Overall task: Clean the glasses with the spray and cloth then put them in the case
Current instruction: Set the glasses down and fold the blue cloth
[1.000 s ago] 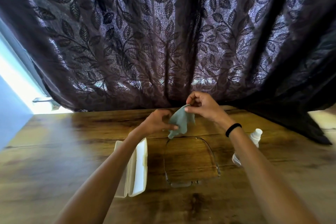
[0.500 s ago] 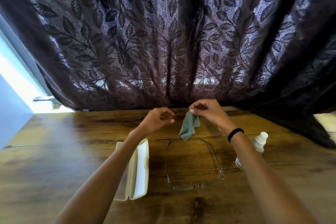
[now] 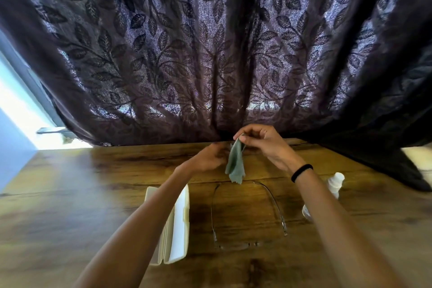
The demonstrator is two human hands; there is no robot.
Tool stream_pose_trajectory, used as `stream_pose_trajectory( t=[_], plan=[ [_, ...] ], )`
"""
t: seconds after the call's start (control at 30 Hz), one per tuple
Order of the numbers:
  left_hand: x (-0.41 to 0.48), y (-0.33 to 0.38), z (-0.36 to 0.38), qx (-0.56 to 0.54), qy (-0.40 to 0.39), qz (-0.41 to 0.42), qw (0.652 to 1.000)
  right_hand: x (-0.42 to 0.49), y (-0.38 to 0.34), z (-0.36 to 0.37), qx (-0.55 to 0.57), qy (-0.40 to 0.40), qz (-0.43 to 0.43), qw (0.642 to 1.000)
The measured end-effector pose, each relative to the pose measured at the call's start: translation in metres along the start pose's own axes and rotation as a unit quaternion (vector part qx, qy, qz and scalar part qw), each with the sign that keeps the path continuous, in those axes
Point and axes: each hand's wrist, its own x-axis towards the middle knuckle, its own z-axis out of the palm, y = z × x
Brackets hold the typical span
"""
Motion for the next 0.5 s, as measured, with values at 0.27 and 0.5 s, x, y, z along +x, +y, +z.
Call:
stream_pose_trajectory(
  t=[0.27, 0.5],
  plan=[
    [-0.001, 0.0, -0.004, -0.099, 0.126, -0.017, 0.987, -0.001, 0.01, -0.004, -0.037, 0.059, 0.038, 0.997],
    [0.001, 0.008, -0.005, -0.081, 0.152, 0.002, 0.985, 0.007, 0.011, 0.011, -0.269, 0.025, 0.037, 0.962]
  ],
)
